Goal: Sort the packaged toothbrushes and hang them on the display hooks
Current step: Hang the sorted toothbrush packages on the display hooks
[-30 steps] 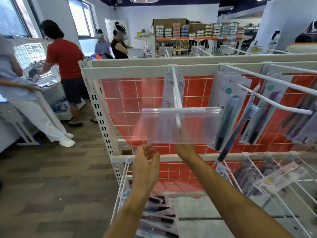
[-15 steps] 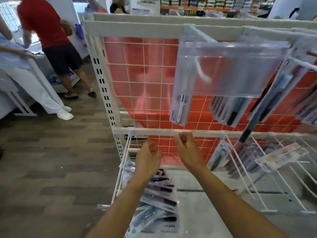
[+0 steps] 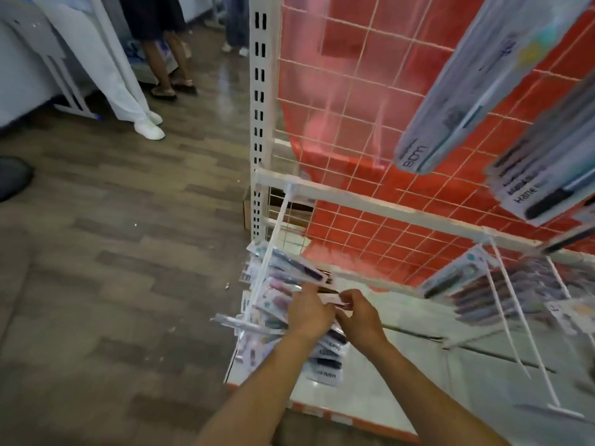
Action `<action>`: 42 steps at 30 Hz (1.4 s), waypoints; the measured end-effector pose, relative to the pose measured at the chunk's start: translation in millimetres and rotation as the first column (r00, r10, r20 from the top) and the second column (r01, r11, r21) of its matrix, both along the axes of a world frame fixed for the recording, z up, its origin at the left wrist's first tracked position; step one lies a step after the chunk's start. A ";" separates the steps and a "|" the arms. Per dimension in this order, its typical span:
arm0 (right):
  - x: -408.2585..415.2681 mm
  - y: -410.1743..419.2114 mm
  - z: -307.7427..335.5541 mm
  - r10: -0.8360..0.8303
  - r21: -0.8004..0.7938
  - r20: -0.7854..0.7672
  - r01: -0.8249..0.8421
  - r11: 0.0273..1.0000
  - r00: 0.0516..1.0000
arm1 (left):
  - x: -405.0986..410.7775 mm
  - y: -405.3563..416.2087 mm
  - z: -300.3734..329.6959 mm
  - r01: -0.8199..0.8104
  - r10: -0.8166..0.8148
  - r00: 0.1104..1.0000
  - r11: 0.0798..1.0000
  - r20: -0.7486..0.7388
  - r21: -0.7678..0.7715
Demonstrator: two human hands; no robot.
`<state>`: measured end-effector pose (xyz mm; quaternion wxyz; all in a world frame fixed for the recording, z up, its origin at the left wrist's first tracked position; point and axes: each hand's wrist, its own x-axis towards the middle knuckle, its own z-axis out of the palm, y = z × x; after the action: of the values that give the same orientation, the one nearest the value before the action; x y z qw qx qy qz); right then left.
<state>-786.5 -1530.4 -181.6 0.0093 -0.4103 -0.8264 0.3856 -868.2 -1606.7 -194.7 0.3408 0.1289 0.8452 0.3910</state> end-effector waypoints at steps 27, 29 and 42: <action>-37.0 16.9 -70.4 0.179 -0.031 0.400 -0.182 0.983 0.899 | -11.3 -23.6 -64.5 -0.513 0.524 0.792 0.849 0.313 -0.124; -37.8 16.0 -69.7 0.195 -0.061 0.366 -0.186 0.981 0.910 | -10.6 -23.5 -70.5 -0.551 0.558 0.770 0.826 0.309 -0.116; -26.0 4.4 -57.2 0.237 -0.196 0.259 -0.190 0.962 0.936 | -0.5 -36.3 -64.9 -0.550 0.498 0.771 0.835 0.398 0.019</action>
<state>-812.6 -1526.0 -238.9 -0.1842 -0.3675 -0.8236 0.3907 -868.6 -1643.0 -259.6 0.3642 -0.1671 0.7374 0.5437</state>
